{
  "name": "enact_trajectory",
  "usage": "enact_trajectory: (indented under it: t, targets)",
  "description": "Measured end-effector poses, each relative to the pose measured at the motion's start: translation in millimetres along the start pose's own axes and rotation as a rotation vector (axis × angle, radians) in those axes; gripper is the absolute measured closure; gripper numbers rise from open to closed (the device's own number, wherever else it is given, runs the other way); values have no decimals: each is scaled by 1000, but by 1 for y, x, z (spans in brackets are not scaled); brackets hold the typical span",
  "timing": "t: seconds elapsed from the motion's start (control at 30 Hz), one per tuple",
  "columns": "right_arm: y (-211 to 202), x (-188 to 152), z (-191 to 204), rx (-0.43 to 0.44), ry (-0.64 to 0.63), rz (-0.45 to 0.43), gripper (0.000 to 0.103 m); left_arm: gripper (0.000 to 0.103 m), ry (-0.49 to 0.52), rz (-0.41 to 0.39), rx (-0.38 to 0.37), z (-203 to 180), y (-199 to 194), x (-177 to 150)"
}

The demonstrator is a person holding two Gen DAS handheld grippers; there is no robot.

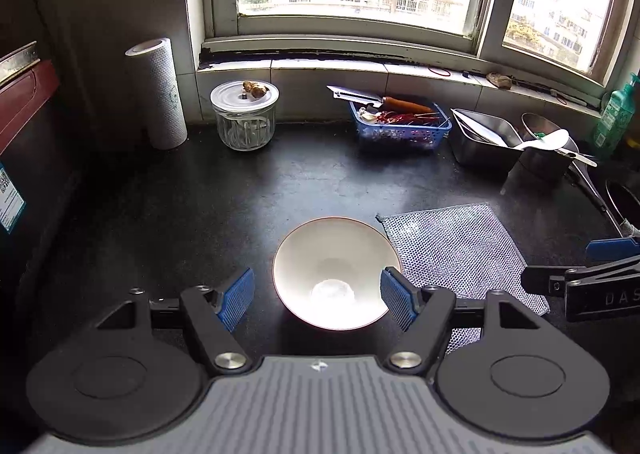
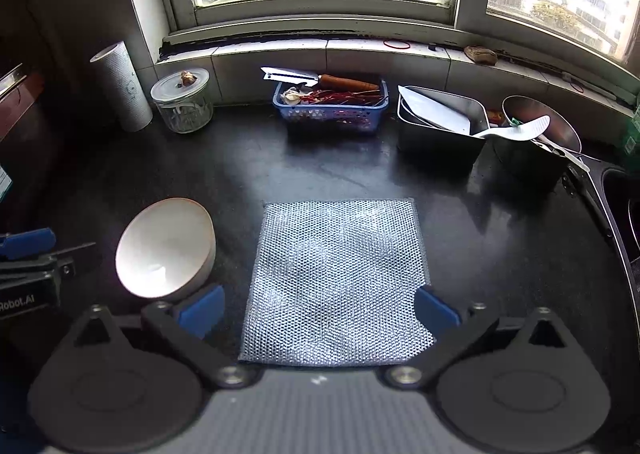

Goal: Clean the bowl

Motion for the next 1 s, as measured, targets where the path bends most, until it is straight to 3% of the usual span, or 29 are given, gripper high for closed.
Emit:
enact_trajectory:
  t: [1.0]
  targets:
    - [20, -3, 5, 2, -22, 44, 2, 34, -6, 46, -9, 4, 18, -10]
Point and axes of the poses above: each gripper's, at about its wrist camera, not at the fingertips, and y roughly the way its jaws point, z to its left, x to its top, the point moved 3 cm from there along y, roughly the way its jaws point, and after that the axes turned 11 degrees about -z, right-handed, at the moved point
